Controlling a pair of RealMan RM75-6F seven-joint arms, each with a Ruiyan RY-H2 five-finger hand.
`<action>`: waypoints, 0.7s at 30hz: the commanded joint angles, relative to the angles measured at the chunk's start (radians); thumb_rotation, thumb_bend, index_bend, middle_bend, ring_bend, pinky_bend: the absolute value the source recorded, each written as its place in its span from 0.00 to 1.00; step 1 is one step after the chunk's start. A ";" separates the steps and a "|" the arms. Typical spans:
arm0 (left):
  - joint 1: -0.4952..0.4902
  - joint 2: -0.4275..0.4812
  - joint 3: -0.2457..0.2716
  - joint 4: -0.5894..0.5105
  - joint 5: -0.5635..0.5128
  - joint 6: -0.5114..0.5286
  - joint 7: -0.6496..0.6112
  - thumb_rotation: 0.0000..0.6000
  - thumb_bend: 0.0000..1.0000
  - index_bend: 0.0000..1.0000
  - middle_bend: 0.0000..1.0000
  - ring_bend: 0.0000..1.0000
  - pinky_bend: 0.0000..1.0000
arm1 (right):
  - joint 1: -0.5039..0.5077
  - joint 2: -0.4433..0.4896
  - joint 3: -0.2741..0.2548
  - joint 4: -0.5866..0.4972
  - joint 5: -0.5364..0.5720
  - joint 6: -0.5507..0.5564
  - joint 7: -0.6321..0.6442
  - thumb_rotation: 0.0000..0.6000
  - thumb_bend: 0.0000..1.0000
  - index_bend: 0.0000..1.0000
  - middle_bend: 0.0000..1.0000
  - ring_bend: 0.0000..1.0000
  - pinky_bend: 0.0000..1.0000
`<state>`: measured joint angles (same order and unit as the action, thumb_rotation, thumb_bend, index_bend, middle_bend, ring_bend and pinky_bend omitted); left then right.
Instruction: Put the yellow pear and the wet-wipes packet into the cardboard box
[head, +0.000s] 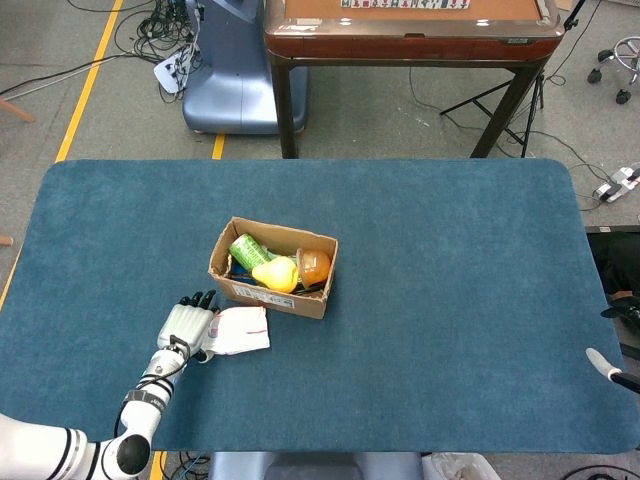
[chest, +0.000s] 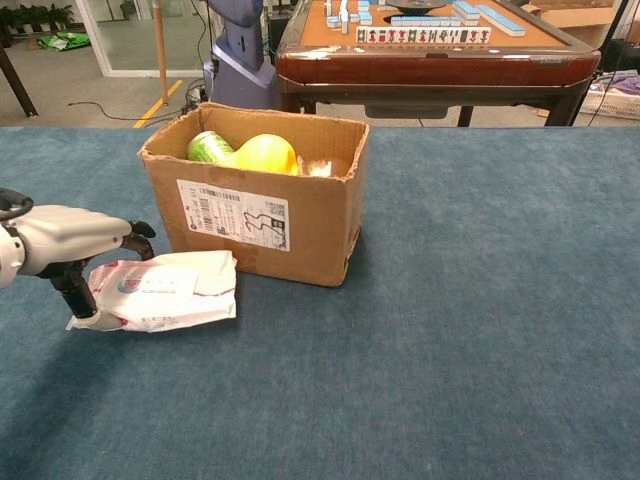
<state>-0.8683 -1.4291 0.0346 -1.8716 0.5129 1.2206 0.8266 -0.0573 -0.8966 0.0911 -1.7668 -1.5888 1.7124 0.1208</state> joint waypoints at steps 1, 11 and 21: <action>0.029 0.046 0.009 -0.060 0.053 0.042 -0.019 1.00 0.20 0.50 0.00 0.00 0.11 | 0.001 0.000 -0.001 0.000 -0.002 -0.001 -0.002 1.00 0.03 0.43 0.35 0.23 0.25; 0.077 0.195 -0.018 -0.234 0.146 0.142 -0.042 1.00 0.20 0.50 0.00 0.00 0.11 | 0.002 -0.003 -0.001 -0.001 -0.002 -0.003 -0.008 1.00 0.03 0.43 0.35 0.23 0.25; 0.100 0.297 -0.087 -0.329 0.180 0.186 -0.076 1.00 0.20 0.50 0.00 0.00 0.11 | -0.001 -0.003 -0.002 -0.004 -0.006 0.002 -0.011 1.00 0.03 0.43 0.35 0.23 0.25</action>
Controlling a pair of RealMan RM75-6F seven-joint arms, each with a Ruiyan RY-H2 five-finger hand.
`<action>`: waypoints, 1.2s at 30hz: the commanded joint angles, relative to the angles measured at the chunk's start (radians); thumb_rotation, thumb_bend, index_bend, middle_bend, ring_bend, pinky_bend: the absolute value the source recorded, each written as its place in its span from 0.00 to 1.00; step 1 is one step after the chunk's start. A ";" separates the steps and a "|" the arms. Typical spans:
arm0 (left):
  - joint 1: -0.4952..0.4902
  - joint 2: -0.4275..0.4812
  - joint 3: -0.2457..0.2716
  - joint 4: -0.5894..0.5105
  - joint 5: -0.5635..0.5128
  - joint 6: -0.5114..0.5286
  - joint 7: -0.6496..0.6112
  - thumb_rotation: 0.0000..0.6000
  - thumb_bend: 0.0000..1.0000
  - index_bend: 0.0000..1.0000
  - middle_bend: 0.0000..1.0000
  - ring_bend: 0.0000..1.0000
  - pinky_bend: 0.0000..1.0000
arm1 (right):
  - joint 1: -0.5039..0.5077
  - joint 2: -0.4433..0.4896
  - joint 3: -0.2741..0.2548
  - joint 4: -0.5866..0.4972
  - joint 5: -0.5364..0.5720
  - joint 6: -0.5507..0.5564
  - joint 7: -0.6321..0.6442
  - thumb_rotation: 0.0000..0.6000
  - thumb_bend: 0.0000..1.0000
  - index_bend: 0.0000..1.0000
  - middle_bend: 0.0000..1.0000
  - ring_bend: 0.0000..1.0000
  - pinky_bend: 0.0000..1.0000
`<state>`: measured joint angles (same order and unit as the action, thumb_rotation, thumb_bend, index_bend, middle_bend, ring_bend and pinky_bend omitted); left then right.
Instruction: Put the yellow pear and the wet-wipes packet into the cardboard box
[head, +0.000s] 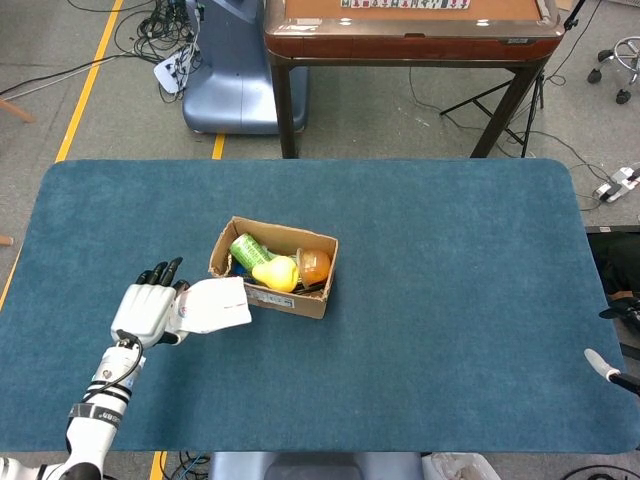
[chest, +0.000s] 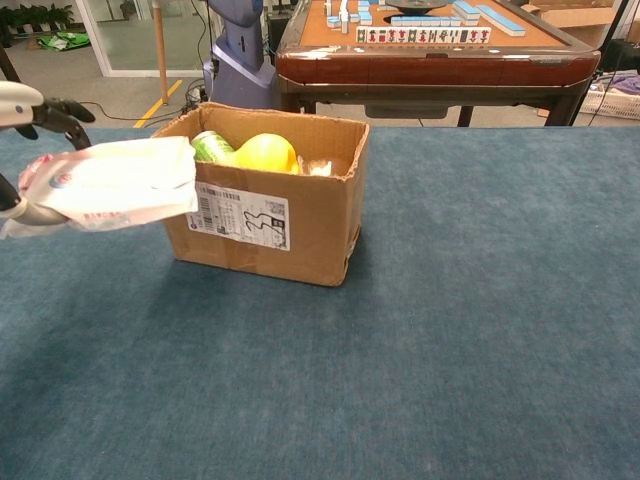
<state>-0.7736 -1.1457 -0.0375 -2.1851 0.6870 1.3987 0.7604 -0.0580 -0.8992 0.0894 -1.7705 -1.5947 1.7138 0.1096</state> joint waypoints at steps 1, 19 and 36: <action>0.008 0.022 -0.026 -0.025 0.008 0.011 -0.018 1.00 0.20 0.50 0.00 0.00 0.11 | 0.000 0.000 0.000 0.000 0.000 0.001 0.000 1.00 0.03 0.43 0.35 0.23 0.25; -0.154 -0.095 -0.194 0.044 -0.119 -0.074 0.067 1.00 0.20 0.48 0.00 0.00 0.11 | -0.001 0.002 -0.001 0.000 -0.006 0.003 0.005 1.00 0.03 0.43 0.35 0.23 0.25; -0.266 -0.202 -0.259 0.196 -0.230 -0.087 0.106 1.00 0.20 0.11 0.00 0.00 0.11 | -0.001 0.010 0.000 0.002 -0.004 0.003 0.028 1.00 0.03 0.43 0.35 0.23 0.25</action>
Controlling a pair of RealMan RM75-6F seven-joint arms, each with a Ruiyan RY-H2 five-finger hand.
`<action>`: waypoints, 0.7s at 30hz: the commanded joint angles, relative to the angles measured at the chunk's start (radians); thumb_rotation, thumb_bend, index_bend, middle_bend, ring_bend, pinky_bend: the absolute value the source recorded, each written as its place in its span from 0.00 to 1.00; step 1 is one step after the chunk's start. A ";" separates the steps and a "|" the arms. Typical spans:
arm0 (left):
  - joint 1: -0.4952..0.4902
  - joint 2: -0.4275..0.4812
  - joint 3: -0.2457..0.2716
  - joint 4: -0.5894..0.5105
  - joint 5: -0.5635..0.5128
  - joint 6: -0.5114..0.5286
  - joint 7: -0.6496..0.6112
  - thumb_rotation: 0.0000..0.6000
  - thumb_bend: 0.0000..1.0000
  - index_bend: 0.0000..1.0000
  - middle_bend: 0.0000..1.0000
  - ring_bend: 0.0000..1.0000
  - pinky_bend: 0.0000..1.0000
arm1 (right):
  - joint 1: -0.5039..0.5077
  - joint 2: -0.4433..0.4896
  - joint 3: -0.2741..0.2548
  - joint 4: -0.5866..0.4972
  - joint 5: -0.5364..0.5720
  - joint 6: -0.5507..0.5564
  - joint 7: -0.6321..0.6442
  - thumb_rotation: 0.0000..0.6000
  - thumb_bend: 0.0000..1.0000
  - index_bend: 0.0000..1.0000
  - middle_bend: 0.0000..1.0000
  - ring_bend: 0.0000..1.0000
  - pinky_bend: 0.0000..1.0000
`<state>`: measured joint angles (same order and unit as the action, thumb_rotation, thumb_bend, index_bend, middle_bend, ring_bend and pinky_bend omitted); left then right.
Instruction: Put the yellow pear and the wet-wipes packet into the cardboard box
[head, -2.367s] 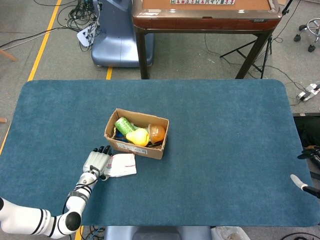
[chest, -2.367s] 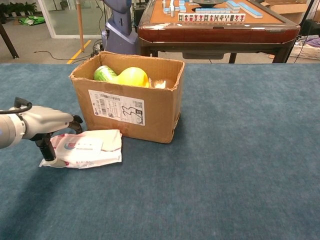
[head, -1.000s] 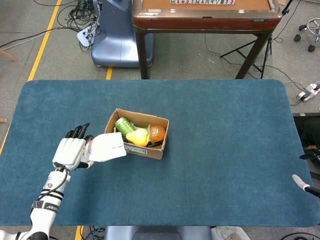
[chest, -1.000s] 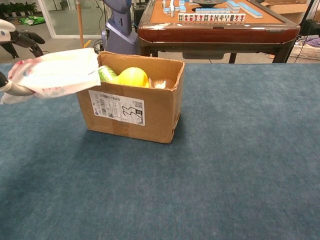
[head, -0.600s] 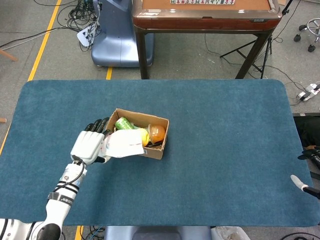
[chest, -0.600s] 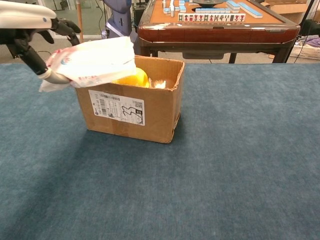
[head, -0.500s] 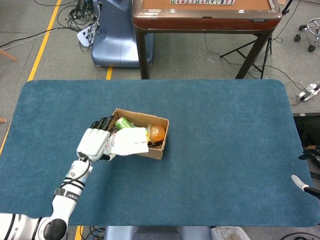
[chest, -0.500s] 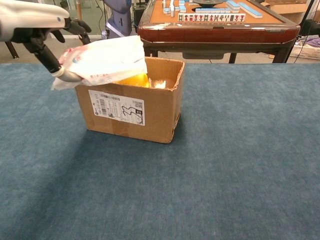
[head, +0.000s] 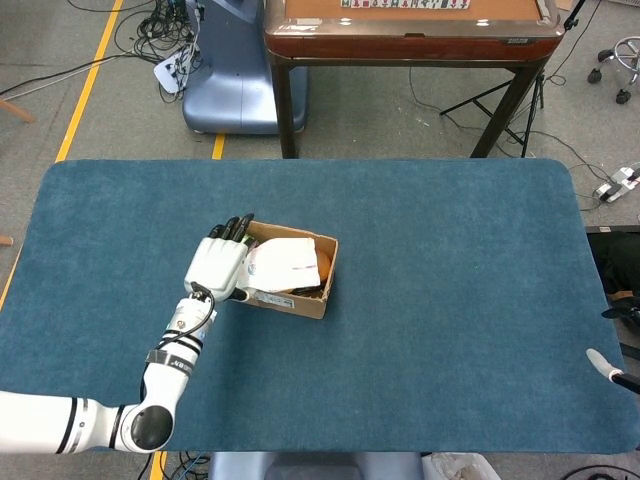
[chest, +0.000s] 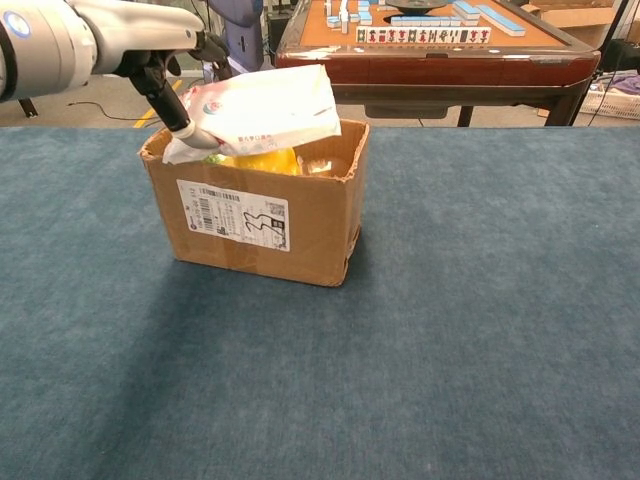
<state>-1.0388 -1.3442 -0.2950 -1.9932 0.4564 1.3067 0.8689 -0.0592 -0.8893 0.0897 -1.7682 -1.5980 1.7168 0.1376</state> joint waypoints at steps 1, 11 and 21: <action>0.000 -0.005 -0.002 0.007 0.005 0.012 -0.007 1.00 0.20 0.05 0.00 0.00 0.11 | 0.001 0.000 0.000 0.000 0.001 -0.001 0.000 1.00 0.03 0.43 0.35 0.23 0.25; 0.033 0.017 0.020 -0.024 0.049 0.047 -0.038 1.00 0.20 0.00 0.00 0.00 0.13 | 0.002 -0.003 -0.004 -0.001 -0.007 -0.005 -0.010 1.00 0.03 0.43 0.35 0.23 0.25; 0.173 0.143 0.152 -0.171 0.219 0.134 -0.081 1.00 0.20 0.00 0.00 0.00 0.13 | 0.006 -0.011 -0.008 -0.001 -0.009 -0.015 -0.031 1.00 0.03 0.43 0.35 0.23 0.25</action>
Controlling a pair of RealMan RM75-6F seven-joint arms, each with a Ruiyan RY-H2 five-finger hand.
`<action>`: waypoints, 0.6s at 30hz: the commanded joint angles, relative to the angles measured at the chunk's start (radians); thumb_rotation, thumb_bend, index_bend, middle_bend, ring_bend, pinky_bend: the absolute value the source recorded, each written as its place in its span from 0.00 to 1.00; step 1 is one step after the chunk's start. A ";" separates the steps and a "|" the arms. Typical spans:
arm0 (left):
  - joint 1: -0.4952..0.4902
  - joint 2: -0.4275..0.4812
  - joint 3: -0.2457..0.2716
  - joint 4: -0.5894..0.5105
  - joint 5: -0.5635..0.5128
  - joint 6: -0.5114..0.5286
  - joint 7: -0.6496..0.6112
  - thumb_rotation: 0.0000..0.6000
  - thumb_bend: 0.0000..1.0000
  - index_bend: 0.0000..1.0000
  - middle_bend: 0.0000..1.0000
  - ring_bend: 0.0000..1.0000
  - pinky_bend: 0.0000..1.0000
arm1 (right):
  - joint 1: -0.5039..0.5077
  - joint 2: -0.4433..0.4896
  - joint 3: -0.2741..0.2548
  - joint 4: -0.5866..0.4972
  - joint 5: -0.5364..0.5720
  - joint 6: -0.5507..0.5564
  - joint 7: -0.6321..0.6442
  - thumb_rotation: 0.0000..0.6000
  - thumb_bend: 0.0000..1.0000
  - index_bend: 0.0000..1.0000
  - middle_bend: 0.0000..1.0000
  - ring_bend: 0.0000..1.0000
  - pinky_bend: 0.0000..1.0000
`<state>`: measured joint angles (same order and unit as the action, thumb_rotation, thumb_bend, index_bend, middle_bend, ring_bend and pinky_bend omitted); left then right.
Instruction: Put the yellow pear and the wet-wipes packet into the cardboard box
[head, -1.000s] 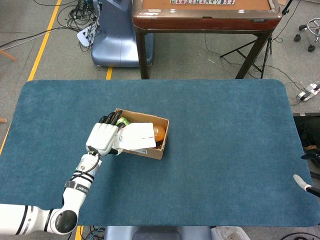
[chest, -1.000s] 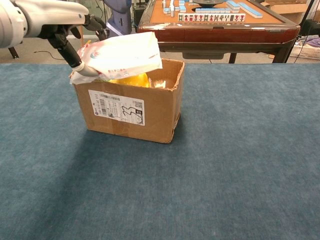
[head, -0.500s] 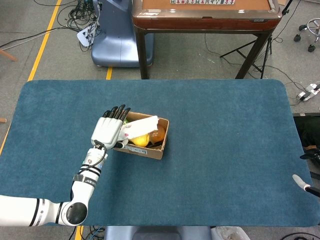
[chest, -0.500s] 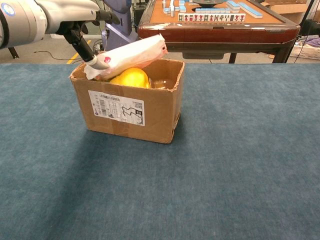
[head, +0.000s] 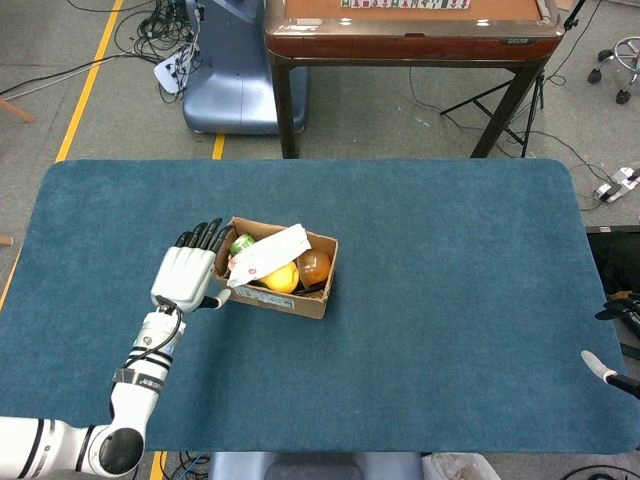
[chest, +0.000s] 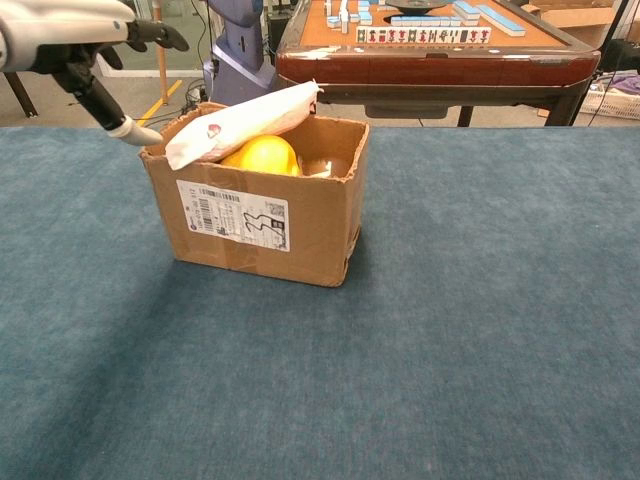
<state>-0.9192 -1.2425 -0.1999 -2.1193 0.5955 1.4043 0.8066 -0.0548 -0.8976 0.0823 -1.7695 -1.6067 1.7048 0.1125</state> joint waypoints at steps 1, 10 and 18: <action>0.078 0.049 0.083 -0.057 0.127 0.051 -0.030 1.00 0.20 0.02 0.00 0.00 0.13 | 0.003 -0.005 -0.001 0.000 0.000 -0.005 -0.012 1.00 0.03 0.43 0.35 0.23 0.25; 0.256 0.062 0.297 -0.026 0.524 0.192 0.001 1.00 0.20 0.10 0.00 0.00 0.14 | 0.007 -0.019 -0.007 -0.009 0.000 -0.023 -0.075 1.00 0.03 0.43 0.35 0.23 0.25; 0.393 0.063 0.376 0.085 0.679 0.239 -0.071 1.00 0.20 0.14 0.00 0.00 0.14 | 0.009 -0.015 -0.010 -0.034 0.054 -0.064 -0.151 1.00 0.03 0.43 0.35 0.23 0.25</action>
<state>-0.5535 -1.1837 0.1525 -2.0588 1.2517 1.6320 0.7576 -0.0457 -0.9151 0.0726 -1.7975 -1.5626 1.6484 -0.0288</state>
